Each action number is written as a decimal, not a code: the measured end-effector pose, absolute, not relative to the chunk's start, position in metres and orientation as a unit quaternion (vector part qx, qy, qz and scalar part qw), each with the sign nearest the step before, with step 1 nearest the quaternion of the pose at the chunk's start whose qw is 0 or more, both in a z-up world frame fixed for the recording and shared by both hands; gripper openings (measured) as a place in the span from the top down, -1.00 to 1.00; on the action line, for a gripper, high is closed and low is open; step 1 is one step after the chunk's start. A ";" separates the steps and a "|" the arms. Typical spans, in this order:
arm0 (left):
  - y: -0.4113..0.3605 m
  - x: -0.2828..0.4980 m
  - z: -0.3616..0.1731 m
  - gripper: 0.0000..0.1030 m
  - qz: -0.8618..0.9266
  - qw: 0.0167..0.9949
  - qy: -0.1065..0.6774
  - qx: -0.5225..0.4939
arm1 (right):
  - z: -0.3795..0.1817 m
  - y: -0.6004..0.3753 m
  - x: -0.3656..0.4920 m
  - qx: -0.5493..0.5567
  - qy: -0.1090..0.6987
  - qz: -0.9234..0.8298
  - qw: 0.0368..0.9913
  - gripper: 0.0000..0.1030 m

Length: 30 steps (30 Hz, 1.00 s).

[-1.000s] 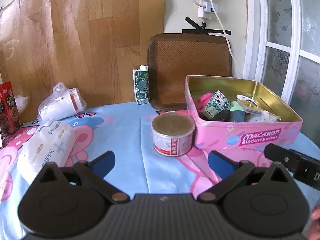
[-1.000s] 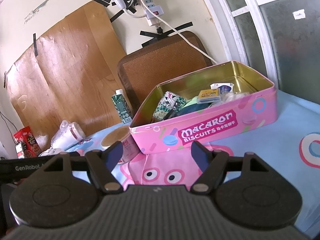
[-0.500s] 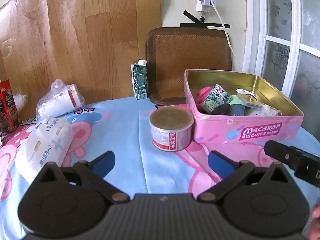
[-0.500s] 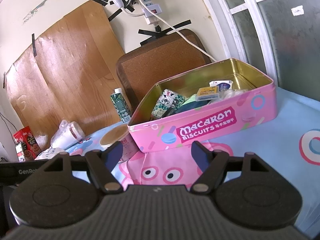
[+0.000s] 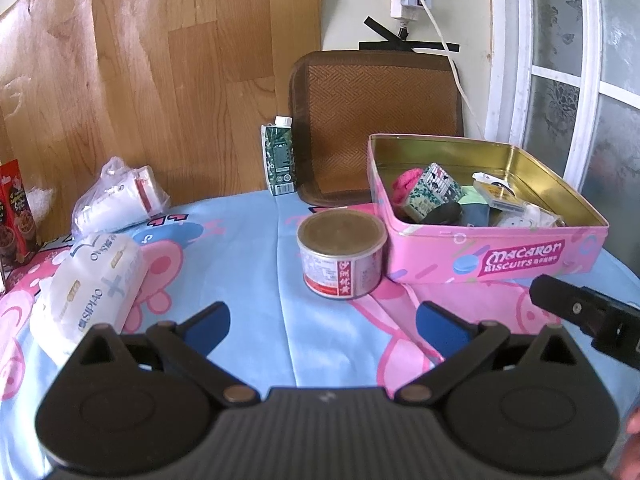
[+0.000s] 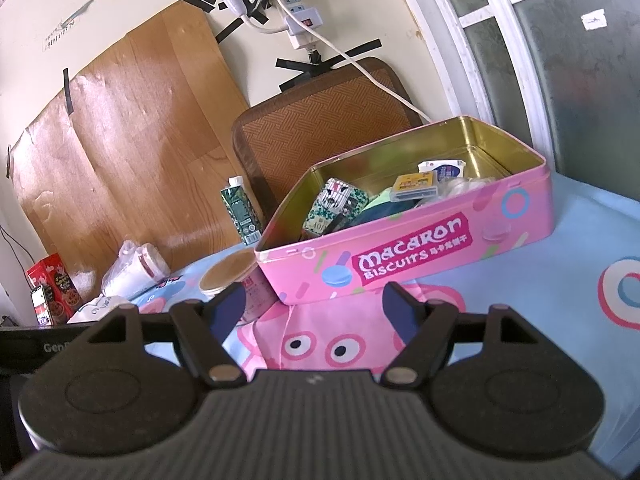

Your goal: Organize soft objects

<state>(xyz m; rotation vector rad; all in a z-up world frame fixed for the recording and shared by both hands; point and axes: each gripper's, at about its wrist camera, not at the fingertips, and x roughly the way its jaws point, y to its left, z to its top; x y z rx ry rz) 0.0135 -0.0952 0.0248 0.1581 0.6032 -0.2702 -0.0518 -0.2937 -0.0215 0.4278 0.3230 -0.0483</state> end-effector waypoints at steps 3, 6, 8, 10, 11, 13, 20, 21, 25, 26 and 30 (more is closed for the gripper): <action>-0.095 0.013 0.025 -0.99 -0.132 0.943 0.296 0.078 | -0.022 -0.293 -0.052 0.211 0.160 -0.023 0.964 -0.51; -0.096 0.013 0.025 -0.99 -0.132 0.943 0.295 0.079 | -0.022 -0.292 -0.052 0.211 0.159 -0.024 0.964 -0.51; -0.096 0.013 0.024 -0.99 -0.133 0.943 0.295 0.080 | -0.022 -0.293 -0.052 0.212 0.160 -0.024 0.964 -0.51; -0.096 0.013 0.024 -0.99 -0.133 0.943 0.295 0.081 | -0.022 -0.292 -0.052 0.211 0.159 -0.024 0.964 -0.51; -0.096 0.013 0.024 -0.99 -0.134 0.943 0.294 0.082 | -0.022 -0.292 -0.052 0.211 0.159 -0.024 0.964 -0.51; -0.097 0.012 0.024 -0.99 -0.135 0.943 0.294 0.084 | -0.022 -0.293 -0.052 0.212 0.159 -0.023 0.964 -0.51; -0.099 0.012 0.024 -0.99 -0.138 0.942 0.293 0.088 | -0.021 -0.293 -0.052 0.212 0.158 -0.023 0.964 -0.51; -0.099 0.012 0.024 -0.99 -0.138 0.942 0.294 0.088 | -0.021 -0.293 -0.053 0.213 0.158 -0.023 0.964 -0.51; -0.099 0.011 0.024 -0.99 -0.139 0.942 0.293 0.088 | -0.021 -0.294 -0.053 0.214 0.159 -0.023 0.964 -0.51; -0.100 0.011 0.024 -0.99 -0.140 0.942 0.293 0.088 | -0.021 -0.294 -0.053 0.214 0.159 -0.023 0.964 -0.51; -0.100 0.011 0.024 -0.99 -0.142 0.941 0.292 0.090 | -0.021 -0.293 -0.053 0.214 0.158 -0.024 0.964 -0.51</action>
